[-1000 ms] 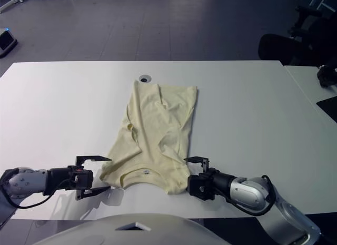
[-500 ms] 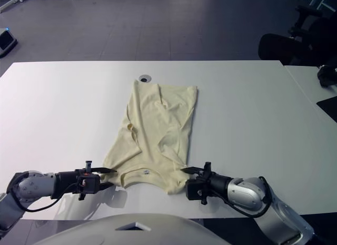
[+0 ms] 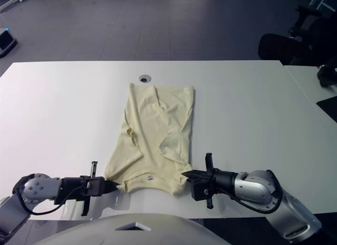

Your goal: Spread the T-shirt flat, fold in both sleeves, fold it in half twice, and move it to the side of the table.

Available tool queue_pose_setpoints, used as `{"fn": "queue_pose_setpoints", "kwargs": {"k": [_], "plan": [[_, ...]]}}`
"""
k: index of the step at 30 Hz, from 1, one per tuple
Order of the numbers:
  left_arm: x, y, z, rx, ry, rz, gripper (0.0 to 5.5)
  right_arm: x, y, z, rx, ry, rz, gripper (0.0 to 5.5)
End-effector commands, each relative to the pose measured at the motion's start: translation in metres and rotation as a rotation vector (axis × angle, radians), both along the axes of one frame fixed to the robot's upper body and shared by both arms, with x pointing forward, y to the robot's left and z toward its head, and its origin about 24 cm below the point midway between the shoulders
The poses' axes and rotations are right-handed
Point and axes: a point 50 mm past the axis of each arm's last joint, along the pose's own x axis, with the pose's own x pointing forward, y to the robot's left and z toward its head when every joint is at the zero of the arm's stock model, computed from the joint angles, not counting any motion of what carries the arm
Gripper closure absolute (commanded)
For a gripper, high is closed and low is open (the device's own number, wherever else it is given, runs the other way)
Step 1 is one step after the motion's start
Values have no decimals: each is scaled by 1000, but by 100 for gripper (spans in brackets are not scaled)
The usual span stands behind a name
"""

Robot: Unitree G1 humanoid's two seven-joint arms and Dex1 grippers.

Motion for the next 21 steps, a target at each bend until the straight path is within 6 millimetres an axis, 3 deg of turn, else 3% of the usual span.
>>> {"fn": "queue_pose_setpoints", "kwargs": {"k": [1, 11, 16, 21], "plan": [[-5, -2, 7, 3, 121, -33, 550, 0, -10, 6, -35, 50, 62, 548], [-5, -9, 31, -47, 376, -63, 550, 7, -14, 23, -5, 245, 122, 548], [20, -10, 41, -67, 371, -21, 550, 24, -14, 35, 25, 297, 113, 548], [58, -7, 59, -113, 360, 10, 550, 54, -15, 45, 60, 302, 86, 548]]}}
